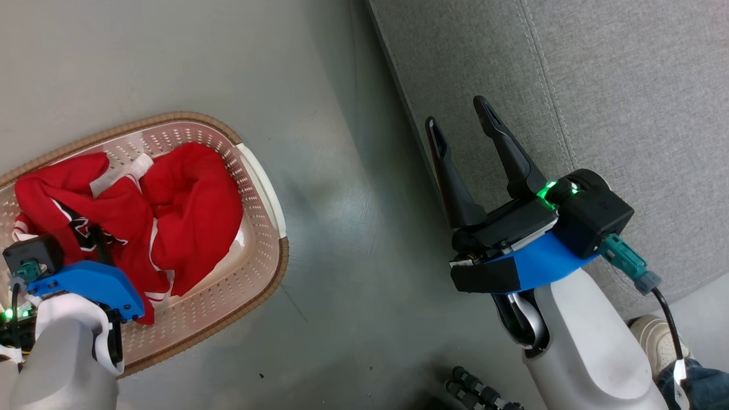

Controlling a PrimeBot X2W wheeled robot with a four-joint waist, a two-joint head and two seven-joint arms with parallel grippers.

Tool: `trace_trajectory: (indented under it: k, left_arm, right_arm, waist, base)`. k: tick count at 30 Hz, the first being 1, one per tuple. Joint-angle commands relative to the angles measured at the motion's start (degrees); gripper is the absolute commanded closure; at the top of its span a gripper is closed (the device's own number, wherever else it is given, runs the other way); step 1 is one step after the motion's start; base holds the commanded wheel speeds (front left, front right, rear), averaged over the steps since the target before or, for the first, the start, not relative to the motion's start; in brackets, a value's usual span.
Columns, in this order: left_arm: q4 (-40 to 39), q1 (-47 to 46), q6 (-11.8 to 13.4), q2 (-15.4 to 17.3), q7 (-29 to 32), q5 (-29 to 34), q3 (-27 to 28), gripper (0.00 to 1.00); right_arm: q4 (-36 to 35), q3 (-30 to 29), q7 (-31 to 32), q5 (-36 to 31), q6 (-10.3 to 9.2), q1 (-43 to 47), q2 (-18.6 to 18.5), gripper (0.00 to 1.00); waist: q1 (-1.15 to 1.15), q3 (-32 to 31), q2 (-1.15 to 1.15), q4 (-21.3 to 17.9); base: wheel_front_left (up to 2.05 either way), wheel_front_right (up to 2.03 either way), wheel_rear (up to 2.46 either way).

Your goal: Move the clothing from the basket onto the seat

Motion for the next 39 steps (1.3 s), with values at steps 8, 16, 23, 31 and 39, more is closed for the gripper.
trace_trajectory:
  k: [8, 16, 23, 31, 39]
  left_arm:
    - [2.68, -2.38, -0.45, -0.15, -0.57, -0.73, -0.38, 1.00]
    - [4.77, -3.07, -0.88, -1.21, -1.44, -0.98, -1.40, 1.00]
    - [7.08, -3.41, -2.28, -3.30, -2.21, -0.26, -3.52, 1.00]
    - [10.59, -3.87, -5.75, -8.33, -2.96, 1.67, -8.35, 1.00]
    - [11.40, -1.75, -10.51, -10.55, -3.82, 2.64, -15.07, 1.00]
  right_arm:
    - [-0.43, -0.24, -0.28, 0.00, -0.02, -1.47, -0.10, 0.00]
    - [0.22, -0.70, -0.28, -0.66, -0.03, -1.72, -0.10, 0.00]
    - [2.04, -1.04, -0.27, -2.28, -0.02, -0.82, -0.11, 0.00]
    - [6.14, -3.90, -0.27, -6.04, -0.02, 3.13, -0.14, 0.00]
    - [9.45, -5.24, 0.62, -8.41, -0.03, 8.66, -0.14, 0.00]
  waist:
    - [-0.01, 0.54, 0.00, 0.24]
    - [-0.01, -0.20, 0.00, 0.92]
    - [-0.01, -4.22, 0.00, 3.05]
    - [-0.01, -15.55, 0.00, 9.56]
    - [-0.01, -28.88, 0.00, 15.36]
  base:
    - [0.00, 0.00, 0.00]
    - [0.00, 0.00, 0.00]
    - [0.00, 0.00, 0.00]
    - [0.00, 0.00, 0.00]
    - [0.00, 0.00, 0.00]
